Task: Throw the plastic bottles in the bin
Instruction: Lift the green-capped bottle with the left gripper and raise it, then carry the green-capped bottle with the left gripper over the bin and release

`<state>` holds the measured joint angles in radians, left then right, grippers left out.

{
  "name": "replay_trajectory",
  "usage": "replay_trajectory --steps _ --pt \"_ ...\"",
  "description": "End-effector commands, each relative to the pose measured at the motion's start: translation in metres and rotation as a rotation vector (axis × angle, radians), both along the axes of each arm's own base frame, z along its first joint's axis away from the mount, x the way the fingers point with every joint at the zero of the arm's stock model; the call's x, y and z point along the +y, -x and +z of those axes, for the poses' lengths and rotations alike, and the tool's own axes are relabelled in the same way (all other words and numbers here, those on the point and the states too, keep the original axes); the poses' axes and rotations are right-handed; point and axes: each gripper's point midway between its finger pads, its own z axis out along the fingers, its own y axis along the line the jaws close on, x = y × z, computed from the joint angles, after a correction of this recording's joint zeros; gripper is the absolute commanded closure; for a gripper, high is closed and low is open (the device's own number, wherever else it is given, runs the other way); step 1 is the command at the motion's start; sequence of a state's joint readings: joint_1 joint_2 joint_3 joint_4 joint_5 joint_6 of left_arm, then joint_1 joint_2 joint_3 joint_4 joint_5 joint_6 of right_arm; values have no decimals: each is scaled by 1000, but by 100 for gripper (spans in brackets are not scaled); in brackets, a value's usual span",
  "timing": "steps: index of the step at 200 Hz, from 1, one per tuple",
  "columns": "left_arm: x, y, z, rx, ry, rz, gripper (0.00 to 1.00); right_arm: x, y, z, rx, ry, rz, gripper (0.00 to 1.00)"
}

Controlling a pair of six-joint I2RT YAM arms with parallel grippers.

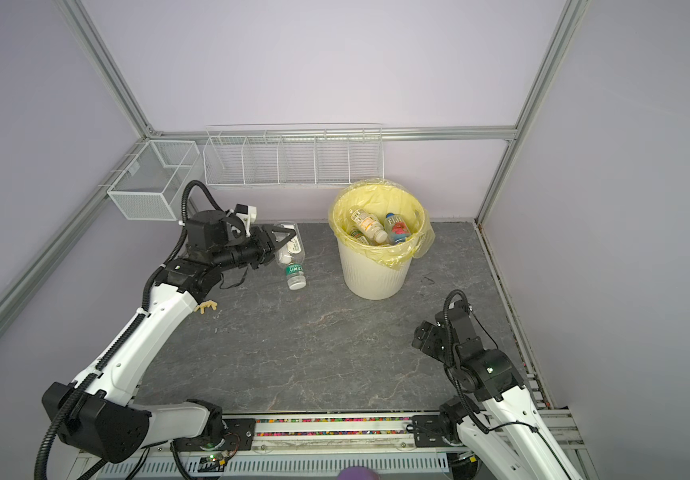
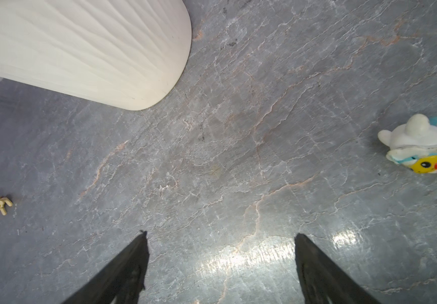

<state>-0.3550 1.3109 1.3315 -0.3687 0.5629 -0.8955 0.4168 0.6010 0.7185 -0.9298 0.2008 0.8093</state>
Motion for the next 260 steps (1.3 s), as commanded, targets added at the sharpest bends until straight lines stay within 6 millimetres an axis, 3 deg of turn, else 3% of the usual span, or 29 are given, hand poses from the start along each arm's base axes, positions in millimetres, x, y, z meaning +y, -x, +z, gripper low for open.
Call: replay_trajectory --steps 1,55,71,87,118,140,174,185,202,204,208,211,215,217,238,260 --pt "1 9 -5 17 -36 -21 62 -3 1 -2 -9 -5 -24 12" --pt "23 42 -45 60 -167 -6 61 -10 3 -1 -9 -4 -83 12" --pt "31 40 -52 59 -208 50 61 -11 2 2 -20 -12 -88 12" --pt "26 36 -44 52 -193 33 60 -12 3 3 -30 -15 -95 12" --pt "-4 22 -5 -14 -197 -4 60 -15 7 -1 -40 -35 -129 12" --pt "-31 -5 13 -29 -206 -4 59 -16 10 -2 -55 -58 -140 12" --pt "-105 -52 47 -50 -105 -53 59 -26 15 2 -70 -35 -168 12" --pt "-125 -74 47 -32 -96 -30 59 -28 15 5 -80 -34 -179 12" --pt "-158 -103 43 8 -43 -49 44 -30 14 8 -94 -30 -184 12" --pt "-163 -110 32 33 -46 -48 43 -29 14 8 -95 -29 -183 12" --pt "-167 -110 41 26 -18 -60 38 -29 14 8 -96 -27 -181 12" --pt "-171 -114 39 32 -7 -64 31 -29 13 9 -99 -26 -179 12" --pt "-175 -118 41 29 9 -66 5 -29 12 9 -102 -24 -172 12" --pt "-176 -120 39 33 16 -66 1 -28 12 9 -103 -22 -168 12" --pt "-178 -128 43 39 68 -71 0 -25 11 10 -86 -18 -151 12" --pt "-158 -122 58 21 63 -51 0 -22 10 11 -74 -14 -126 12"
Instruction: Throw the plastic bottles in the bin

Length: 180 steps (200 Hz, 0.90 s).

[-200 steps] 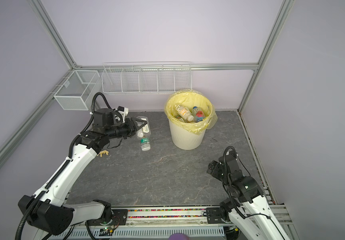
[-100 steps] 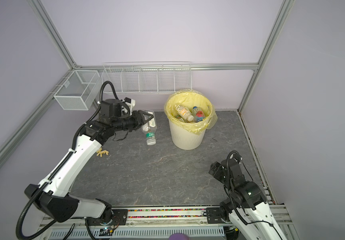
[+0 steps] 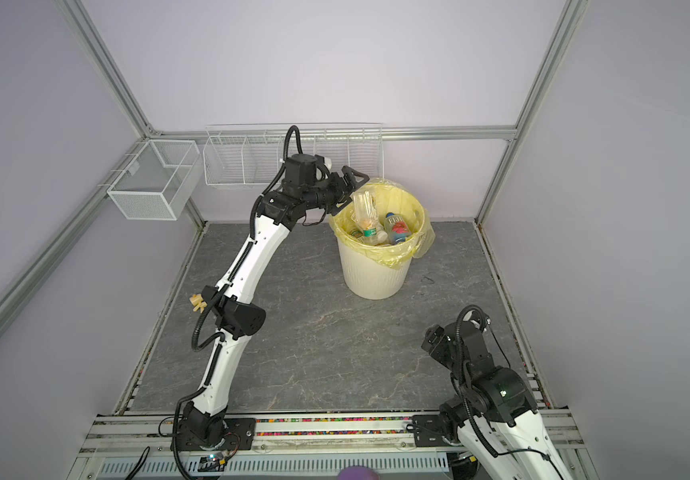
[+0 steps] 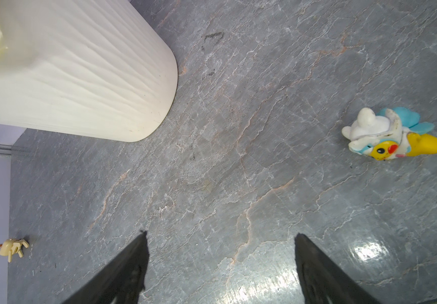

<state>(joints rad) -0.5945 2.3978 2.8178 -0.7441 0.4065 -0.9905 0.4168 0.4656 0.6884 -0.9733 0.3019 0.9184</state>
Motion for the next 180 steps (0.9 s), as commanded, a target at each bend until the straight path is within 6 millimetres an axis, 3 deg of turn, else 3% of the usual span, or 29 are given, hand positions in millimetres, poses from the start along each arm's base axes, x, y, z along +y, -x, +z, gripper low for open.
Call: replay_trajectory --steps 1,42,82,139,180 --pt "29 20 46 -13 51 16 0 2 -1 6 5 14 20 12" --pt "71 69 108 -112 134 5 0 2 0 2 11 27 34 12" --pt "83 105 130 -151 117 -57 0 2 -5 3 5 44 39 12" --pt "122 126 86 -186 -146 15 0 8 -27 -3 41 143 90 12" --pt "171 136 50 -212 -317 132 0 -2 -41 -2 32 231 49 12"
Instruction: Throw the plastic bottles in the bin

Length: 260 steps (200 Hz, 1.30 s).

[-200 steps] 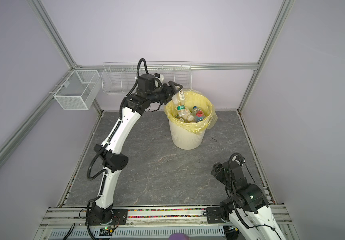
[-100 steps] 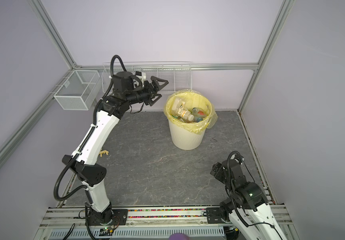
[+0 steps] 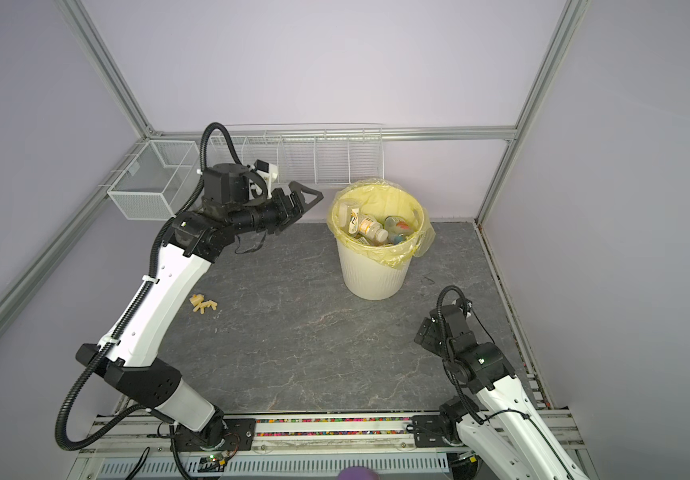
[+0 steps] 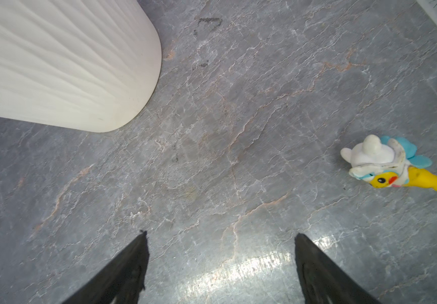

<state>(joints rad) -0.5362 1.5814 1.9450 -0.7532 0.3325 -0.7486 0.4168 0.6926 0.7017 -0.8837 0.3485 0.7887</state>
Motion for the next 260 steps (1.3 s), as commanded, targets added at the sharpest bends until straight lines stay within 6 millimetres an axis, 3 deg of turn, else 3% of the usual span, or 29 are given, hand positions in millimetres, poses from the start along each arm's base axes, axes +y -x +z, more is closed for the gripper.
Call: replay_trajectory --steps 1,62,106,124,149,185,228,260 --pt "39 7 -8 -72 -126 89 0 -7 -14 15 -70 62 -13 12" --pt "139 20 -59 -161 -395 376 0 -20 -31 23 -176 152 -58 12" --pt "191 35 -105 -216 -554 556 1 -27 -47 31 -244 267 -37 12" --pt "202 42 -128 -213 -584 580 0 -27 -54 31 -241 346 10 12" --pt "198 45 -164 -234 -615 525 0 -24 -66 32 -246 418 65 12" --pt "226 53 -205 -138 -662 651 1 -14 -95 31 -326 575 187 12" --pt "258 62 -225 -241 -745 796 0 -36 -112 22 -411 671 54 12" --pt "276 62 -238 -212 -677 931 0 -49 -123 -3 -408 677 -33 11"
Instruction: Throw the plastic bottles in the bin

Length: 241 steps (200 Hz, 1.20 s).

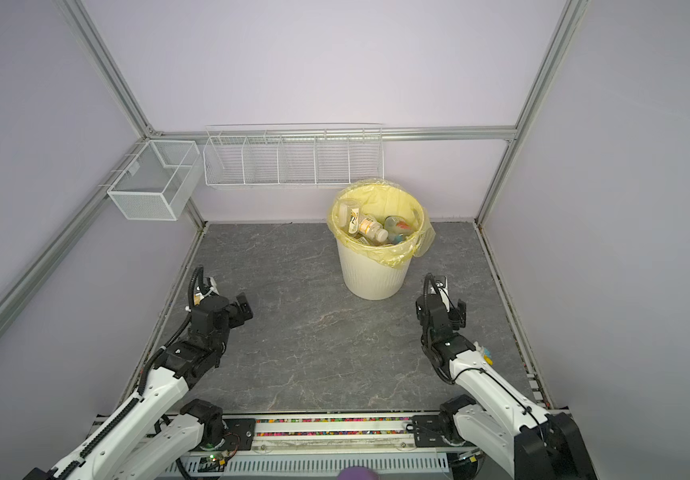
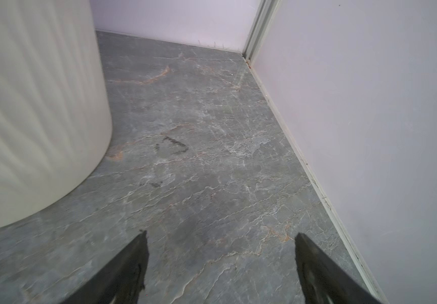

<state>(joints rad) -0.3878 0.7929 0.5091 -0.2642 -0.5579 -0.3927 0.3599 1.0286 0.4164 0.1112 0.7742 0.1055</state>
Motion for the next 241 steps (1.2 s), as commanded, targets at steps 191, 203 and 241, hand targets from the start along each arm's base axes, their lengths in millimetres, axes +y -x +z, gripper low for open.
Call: replay_trajectory --steps 191,203,241 --pt "87 -83 -33 -187 -88 203 1 -20 -69 -17 -196 -2 27 11" --pt "86 -84 -40 -214 -91 189 0 -19 -70 -16 -205 -1 40 11" --pt "65 -94 -56 -229 -96 47 1 -11 -77 -20 -164 -8 97 11"
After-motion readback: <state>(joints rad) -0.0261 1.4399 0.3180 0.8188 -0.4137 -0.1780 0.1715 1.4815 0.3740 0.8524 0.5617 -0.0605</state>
